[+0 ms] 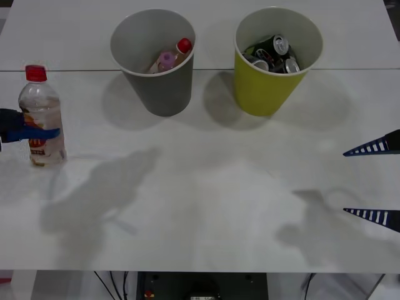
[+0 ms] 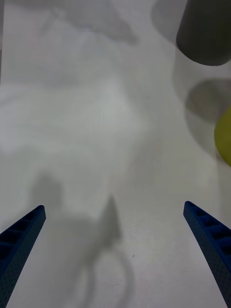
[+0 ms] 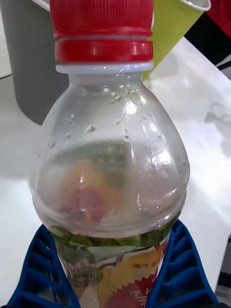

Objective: Put the can into the green bin and the plastic bottle into the gray bin

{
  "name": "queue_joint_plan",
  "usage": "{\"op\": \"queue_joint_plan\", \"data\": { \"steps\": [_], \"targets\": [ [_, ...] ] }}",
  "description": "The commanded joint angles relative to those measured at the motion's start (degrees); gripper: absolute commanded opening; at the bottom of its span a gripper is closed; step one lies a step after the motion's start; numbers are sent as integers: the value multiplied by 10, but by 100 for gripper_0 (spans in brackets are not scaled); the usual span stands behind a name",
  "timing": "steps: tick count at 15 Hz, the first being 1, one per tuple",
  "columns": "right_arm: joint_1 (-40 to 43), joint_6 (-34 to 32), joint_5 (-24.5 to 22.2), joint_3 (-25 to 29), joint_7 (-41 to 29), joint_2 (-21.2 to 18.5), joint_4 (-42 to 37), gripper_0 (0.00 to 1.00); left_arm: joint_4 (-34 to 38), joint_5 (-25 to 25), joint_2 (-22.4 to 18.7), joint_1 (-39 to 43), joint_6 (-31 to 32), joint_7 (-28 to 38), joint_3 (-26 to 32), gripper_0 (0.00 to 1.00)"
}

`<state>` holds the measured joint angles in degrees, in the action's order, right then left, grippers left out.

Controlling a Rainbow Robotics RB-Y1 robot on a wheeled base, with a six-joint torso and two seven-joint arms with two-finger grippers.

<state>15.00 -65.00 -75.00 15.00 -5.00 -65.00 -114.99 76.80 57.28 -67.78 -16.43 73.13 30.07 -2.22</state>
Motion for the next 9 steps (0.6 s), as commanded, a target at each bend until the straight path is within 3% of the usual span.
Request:
{"op": "queue_joint_plan", "data": {
  "steps": [1, 3, 4, 7, 9],
  "targets": [
    [0, 0, 0, 0, 0, 0, 0, 100, 87, 147, 3, -4, 97, 157, 130, 0],
    [0, 0, 0, 0, 0, 0, 0, 100, 135, 231, 20, -40, 169, 228, 182, 0],
    [0, 0, 0, 0, 0, 0, 0, 100, 151, 276, 35, -74, 169, 259, 201, 0],
    [0, 0, 0, 0, 0, 0, 0, 100, 155, 370, 80, -172, 169, 312, 208, 0],
    [0, 0, 0, 0, 0, 0, 0, 100, 156, 411, 93, -218, 169, 329, 181, 0]
  ]
}}
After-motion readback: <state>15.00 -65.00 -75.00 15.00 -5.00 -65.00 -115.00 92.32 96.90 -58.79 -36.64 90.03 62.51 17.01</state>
